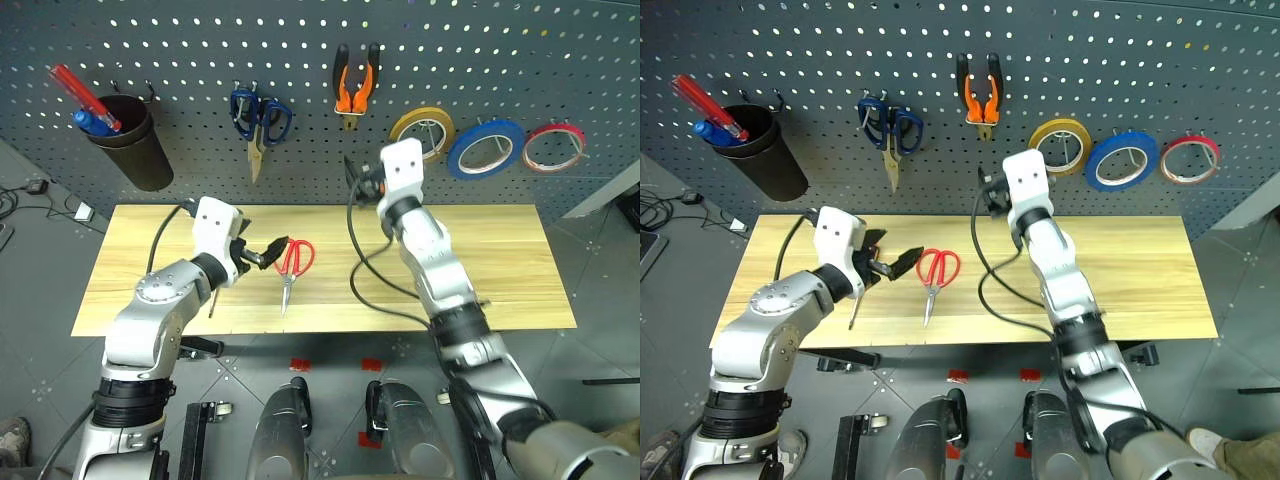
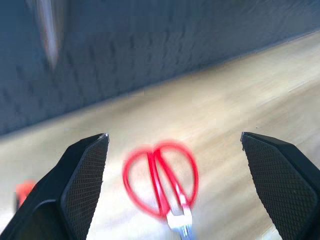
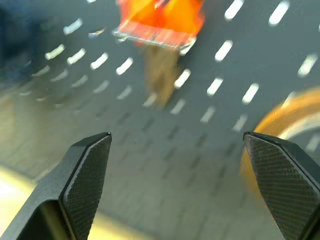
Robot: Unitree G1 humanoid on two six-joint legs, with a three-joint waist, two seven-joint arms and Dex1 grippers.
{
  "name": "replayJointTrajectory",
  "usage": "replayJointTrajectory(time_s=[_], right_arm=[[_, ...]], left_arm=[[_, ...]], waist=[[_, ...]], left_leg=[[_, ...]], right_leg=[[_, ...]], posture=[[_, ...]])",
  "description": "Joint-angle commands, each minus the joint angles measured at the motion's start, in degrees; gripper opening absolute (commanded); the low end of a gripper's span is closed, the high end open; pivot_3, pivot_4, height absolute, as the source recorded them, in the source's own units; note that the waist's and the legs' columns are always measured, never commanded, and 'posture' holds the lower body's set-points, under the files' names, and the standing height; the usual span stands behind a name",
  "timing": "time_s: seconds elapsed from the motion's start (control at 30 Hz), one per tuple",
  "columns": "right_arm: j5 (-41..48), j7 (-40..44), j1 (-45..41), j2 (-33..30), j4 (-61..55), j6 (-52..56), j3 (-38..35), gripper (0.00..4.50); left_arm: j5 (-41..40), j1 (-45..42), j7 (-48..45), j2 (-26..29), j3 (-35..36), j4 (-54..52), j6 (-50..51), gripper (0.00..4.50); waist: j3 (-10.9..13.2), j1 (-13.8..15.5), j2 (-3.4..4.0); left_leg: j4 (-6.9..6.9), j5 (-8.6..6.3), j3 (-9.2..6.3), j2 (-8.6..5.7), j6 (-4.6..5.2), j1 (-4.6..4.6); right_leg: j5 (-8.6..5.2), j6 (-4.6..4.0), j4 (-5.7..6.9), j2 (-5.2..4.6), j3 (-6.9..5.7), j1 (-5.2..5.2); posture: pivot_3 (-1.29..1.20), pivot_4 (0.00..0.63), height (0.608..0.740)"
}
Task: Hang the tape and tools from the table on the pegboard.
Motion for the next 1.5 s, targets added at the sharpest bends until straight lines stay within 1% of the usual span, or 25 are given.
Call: replayJointTrajectory(time_s=[0.03,0.13,0.27,0.4,0.53,0.73,0.83,0.87,1.0,1.2,1.23,1.33,1.43,1.5], right_arm=[[6.9,8.8,6.3,-3.9,-17.2,13.3,3.5,4.5],[12.2,13.0,13.0,-8.9,-26.3,24.2,4.3,4.5],[15.0,15.2,16.4,-12.7,-32.3,30.7,5.7,4.5],[16.0,15.3,16.2,-13.1,-33.6,33.2,6.6,4.5],[16.5,15.2,15.8,-13.0,-33.7,33.9,6.7,4.5],[17.3,15.4,15.7,-13.2,-33.7,35.0,5.4,4.5],[18.2,15.5,15.6,-13.7,-33.7,35.6,4.7,4.5],[18.5,15.5,15.5,-13.7,-33.6,35.8,4.5,4.5],[19.5,15.5,14.9,-13.9,-33.0,36.6,3.5,4.5],[20.0,15.4,14.7,-14.2,-33.1,37.2,2.8,4.5],[20.1,15.4,14.7,-14.4,-33.3,37.1,2.9,4.5],[20.0,15.4,14.8,-14.9,-34.0,36.7,3.4,4.5],[19.5,15.5,14.8,-15.8,-35.3,35.5,4.1,4.5],[17.2,15.6,14.9,-17.2,-36.7,32.3,5.7,4.5]], left_arm=[[3.5,1.1,5.3,-1.8,-2.2,-1.8,3.4,4.45],[5.8,1.7,10.8,-6.2,-3.0,0.7,6.2,4.45],[8.3,3.0,14.9,-10.7,-5.2,3.3,9.7,4.45],[9.9,2.2,17.4,-14.0,-6.1,7.8,12.1,4.45],[12.6,1.1,17.5,-14.6,-9.1,14.1,10.5,4.45],[13.6,-0.9,17.7,-16.0,-7.5,21.6,8.6,4.45],[13.4,-2.7,16.9,-16.7,-6.6,25.8,8.2,3.85],[13.4,-3.3,16.5,-16.8,-6.6,27.0,7.9,3.57],[13.1,-4.8,14.1,-17.0,-6.7,31.0,7.8,2.26],[13.4,-6.0,12.5,-16.9,-6.2,33.7,7.1,0.39],[13.7,-6.0,12.3,-16.6,-6.3,33.6,6.9,0.3],[14.4,-5.4,11.2,-15.7,-6.9,31.6,6.2,0.3],[14.8,-2.9,11.0,-14.8,-7.0,25.6,5.7,0.3],[16.0,0.1,11.2,-13.4,-7.7,19.5,2.5,0.3]], waist=[[0.0,-0.2,0.0],[0.0,-0.3,-0.01],[0.0,-0.6,-0.02],[0.0,-0.7,-0.03],[0.0,-0.7,-0.04],[-0.1,-0.7,-0.02],[-0.1,-0.8,0.03],[-0.1,-0.8,0.07],[-0.3,-0.8,0.24],[-0.7,-0.7,0.52],[-0.9,-0.8,0.58],[-1.0,-0.8,0.55],[-1.0,-1.1,0.52],[-1.1,-1.3,0.49]], left_leg=[[0.01,0.0,0.0,0.0,0.0,0.0],[0.05,-0.03,-0.04,0.0,0.03,0.01],[0.07,-0.13,-0.07,-0.01,0.21,0.02],[0.05,-0.14,-0.1,0.02,0.21,0.02],[0.06,-0.14,-0.08,-0.02,0.22,0.01],[0.07,-0.14,-0.1,-0.03,0.22,0.04],[0.07,-0.15,-0.11,-0.02,0.23,0.08],[0.07,-0.15,-0.11,-0.02,0.23,0.09],[0.13,-0.15,-0.11,-0.03,0.24,0.13],[0.15,-0.16,-0.12,-0.07,0.27,0.15],[0.14,-0.16,-0.12,-0.07,0.27,0.15],[0.14,-0.16,-0.13,-0.06,0.27,0.16],[0.13,-0.17,-0.11,-0.06,0.28,0.15],[0.11,-0.2,-0.09,-0.06,0.3,0.15]], right_leg=[[0.0,0.0,0.0,0.0,0.0,-0.01],[0.0,0.01,0.04,0.0,-0.01,0.0],[-0.02,0.04,0.04,0.0,0.0,0.03],[-0.06,0.12,0.05,0.03,-0.04,0.0],[-0.1,0.18,0.04,0.02,-0.02,0.0],[-0.09,0.17,0.04,0.0,-0.05,0.06],[-0.09,0.18,0.05,0.0,-0.07,0.09],[-0.1,0.2,0.05,0.0,-0.07,0.1],[-0.16,0.31,0.04,0.0,-0.08,0.18],[-0.16,0.36,0.02,-0.03,-0.09,0.24],[-0.16,0.36,0.02,-0.03,-0.09,0.24],[-0.16,0.36,0.02,-0.03,-0.1,0.24],[-0.16,0.36,0.0,-0.03,-0.08,0.24],[-0.16,0.36,-0.02,-0.03,-0.05,0.22]], posture=[[-0.16,0.316,0.74],[-0.17,0.32,0.74],[-0.19,0.325,0.74],[-0.2,0.32,0.74],[-0.2,0.32,0.74],[-0.22,0.316,0.74],[-0.22,0.313,0.74],[-0.23,0.312,0.74],[-0.24,0.307,0.74],[-0.25,0.299,0.74],[-0.25,0.299,0.74],[-0.25,0.295,0.74],[-0.26,0.289,0.74],[-0.26,0.287,0.74]])
